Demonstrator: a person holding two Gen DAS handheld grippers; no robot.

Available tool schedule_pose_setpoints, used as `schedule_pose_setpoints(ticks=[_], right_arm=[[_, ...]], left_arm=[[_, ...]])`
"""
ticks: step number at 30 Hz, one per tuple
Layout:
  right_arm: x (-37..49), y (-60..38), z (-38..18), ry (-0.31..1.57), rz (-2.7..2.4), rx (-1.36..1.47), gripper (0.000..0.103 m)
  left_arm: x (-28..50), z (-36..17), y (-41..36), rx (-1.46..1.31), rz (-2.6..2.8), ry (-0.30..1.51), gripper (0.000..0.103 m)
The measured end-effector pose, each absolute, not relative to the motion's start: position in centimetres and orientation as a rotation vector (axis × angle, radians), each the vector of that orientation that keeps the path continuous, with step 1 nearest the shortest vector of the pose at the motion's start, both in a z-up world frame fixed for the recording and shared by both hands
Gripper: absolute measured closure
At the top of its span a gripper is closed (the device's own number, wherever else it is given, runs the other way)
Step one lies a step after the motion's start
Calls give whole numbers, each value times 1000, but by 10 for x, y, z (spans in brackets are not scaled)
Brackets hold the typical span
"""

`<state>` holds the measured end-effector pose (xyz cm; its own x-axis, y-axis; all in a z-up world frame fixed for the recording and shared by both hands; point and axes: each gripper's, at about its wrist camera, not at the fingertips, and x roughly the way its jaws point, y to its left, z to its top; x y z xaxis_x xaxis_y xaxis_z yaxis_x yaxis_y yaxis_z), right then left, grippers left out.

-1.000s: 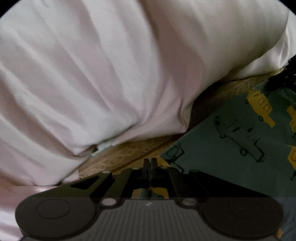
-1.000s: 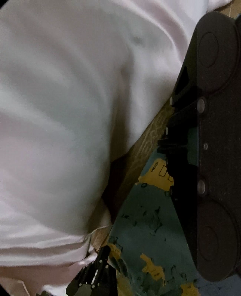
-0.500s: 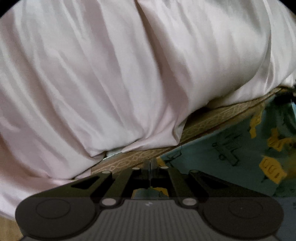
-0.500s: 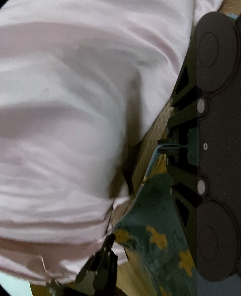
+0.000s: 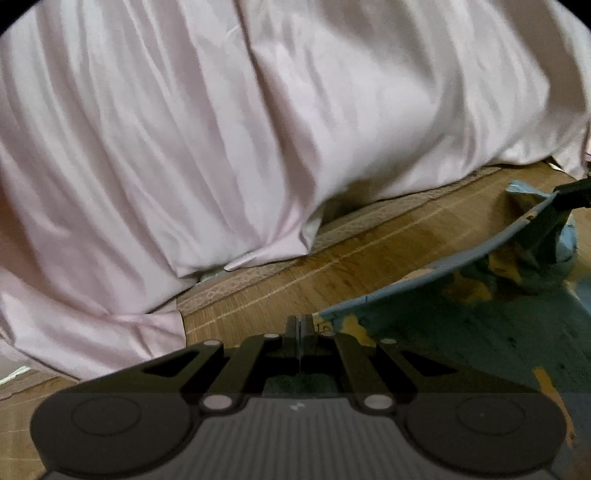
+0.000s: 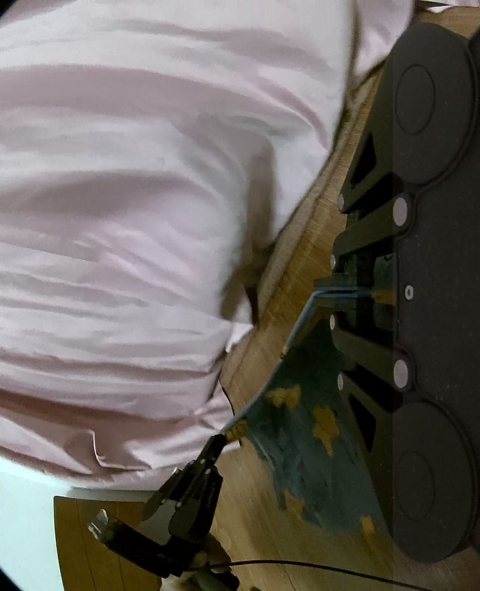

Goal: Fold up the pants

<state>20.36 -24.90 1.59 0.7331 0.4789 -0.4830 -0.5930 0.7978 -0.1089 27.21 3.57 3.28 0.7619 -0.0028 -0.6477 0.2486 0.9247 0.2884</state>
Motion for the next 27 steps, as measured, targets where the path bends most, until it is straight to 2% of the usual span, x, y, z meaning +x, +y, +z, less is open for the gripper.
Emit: schedule_pose_setpoints(ticks=[10, 21, 23, 25, 27], right_arm=[[115, -234, -11, 522, 581, -311, 103], [81, -213, -70, 610, 561, -297, 103], [81, -212, -74, 604, 554, -310, 100], [82, -212, -75, 596, 552, -315, 86], [85, -214, -78, 590, 550, -324, 84]], left_arm=[[189, 17, 36, 423, -211, 687, 103], [165, -33, 43, 434, -236, 776, 103], [165, -35, 43, 448, -248, 787, 103], [164, -36, 41, 482, -257, 793, 100], [164, -38, 38, 516, -265, 794, 94]])
